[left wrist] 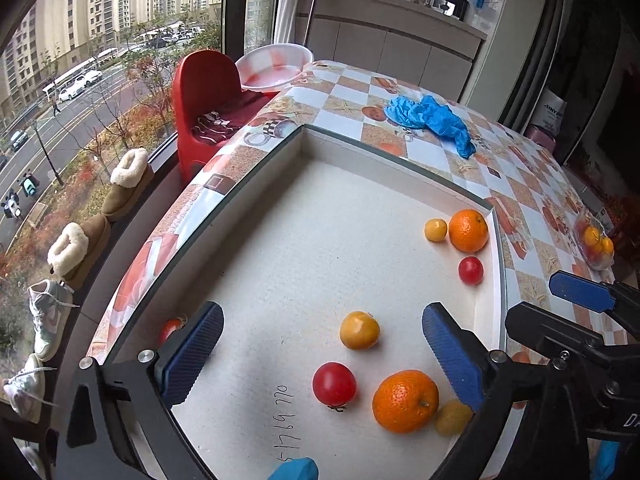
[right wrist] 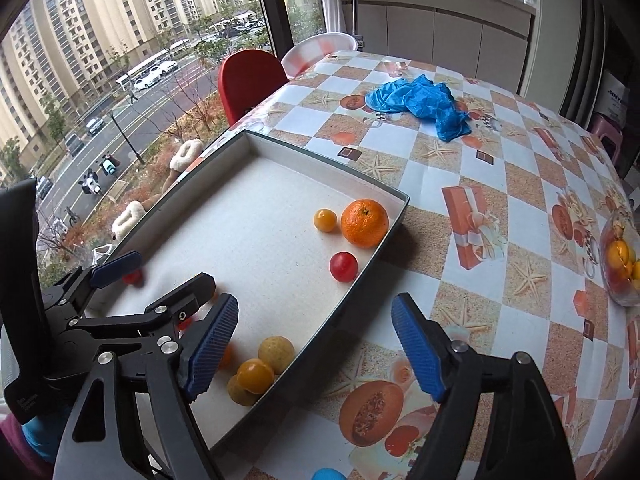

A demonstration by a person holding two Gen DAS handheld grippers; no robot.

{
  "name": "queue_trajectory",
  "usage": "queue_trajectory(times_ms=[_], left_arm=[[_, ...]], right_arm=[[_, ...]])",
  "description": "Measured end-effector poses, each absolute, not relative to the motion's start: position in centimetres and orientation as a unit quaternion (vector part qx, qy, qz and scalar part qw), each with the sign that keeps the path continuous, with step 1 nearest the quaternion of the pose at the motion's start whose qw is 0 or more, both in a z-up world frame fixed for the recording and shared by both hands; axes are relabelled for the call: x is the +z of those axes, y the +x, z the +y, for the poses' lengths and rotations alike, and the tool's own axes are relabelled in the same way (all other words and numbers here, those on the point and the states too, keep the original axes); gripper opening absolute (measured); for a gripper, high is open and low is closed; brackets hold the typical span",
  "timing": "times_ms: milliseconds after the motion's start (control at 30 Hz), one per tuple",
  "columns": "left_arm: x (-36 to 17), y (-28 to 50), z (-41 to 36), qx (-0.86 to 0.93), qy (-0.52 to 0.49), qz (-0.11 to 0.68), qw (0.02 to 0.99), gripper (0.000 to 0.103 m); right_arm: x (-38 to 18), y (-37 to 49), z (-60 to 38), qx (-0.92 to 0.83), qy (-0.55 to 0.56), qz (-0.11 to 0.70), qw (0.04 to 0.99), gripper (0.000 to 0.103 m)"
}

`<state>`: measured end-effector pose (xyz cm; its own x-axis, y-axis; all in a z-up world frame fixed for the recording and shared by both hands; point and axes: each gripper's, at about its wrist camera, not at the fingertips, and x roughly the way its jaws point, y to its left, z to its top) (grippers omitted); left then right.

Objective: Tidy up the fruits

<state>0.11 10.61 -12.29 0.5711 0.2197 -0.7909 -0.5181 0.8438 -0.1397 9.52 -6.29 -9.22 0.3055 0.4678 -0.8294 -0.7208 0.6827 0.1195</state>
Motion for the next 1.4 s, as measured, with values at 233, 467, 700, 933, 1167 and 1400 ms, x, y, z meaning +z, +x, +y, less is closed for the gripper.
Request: queue_trajectory(times_ms=[233, 467, 700, 933, 1167, 1400], left_arm=[[-11.8, 0.1, 9.5, 0.233, -0.141, 0.434, 0.859, 0.102], [-11.1, -0.7, 9.0, 0.226, -0.139, 0.435, 0.861, 0.102], [-10.8, -1.3, 8.2, 0.222, -0.13, 0.44, 0.86, 0.102], [-11.1, -1.7, 7.8, 0.22, -0.123, 0.455, 0.854, 0.102], [-11.4, -2.0, 7.6, 0.221, -0.117, 0.461, 0.851, 0.102], [-11.6, -2.2, 7.4, 0.223, -0.11, 0.465, 0.849, 0.102]], right_arm=[[-8.7, 9.0, -6.6, 0.368, -0.155, 0.446, 0.801, 0.103], [-8.0, 8.8, -7.1, 0.37, -0.161, 0.437, 0.804, 0.103], [-8.1, 8.6, -7.5, 0.367, -0.165, 0.44, 0.803, 0.103], [-8.2, 8.1, -7.9, 0.363, -0.172, 0.443, 0.801, 0.103], [-8.8, 8.1, -8.2, 0.353, -0.178, 0.451, 0.8, 0.103], [-9.1, 7.9, -8.0, 0.352, -0.183, 0.458, 0.795, 0.103]])
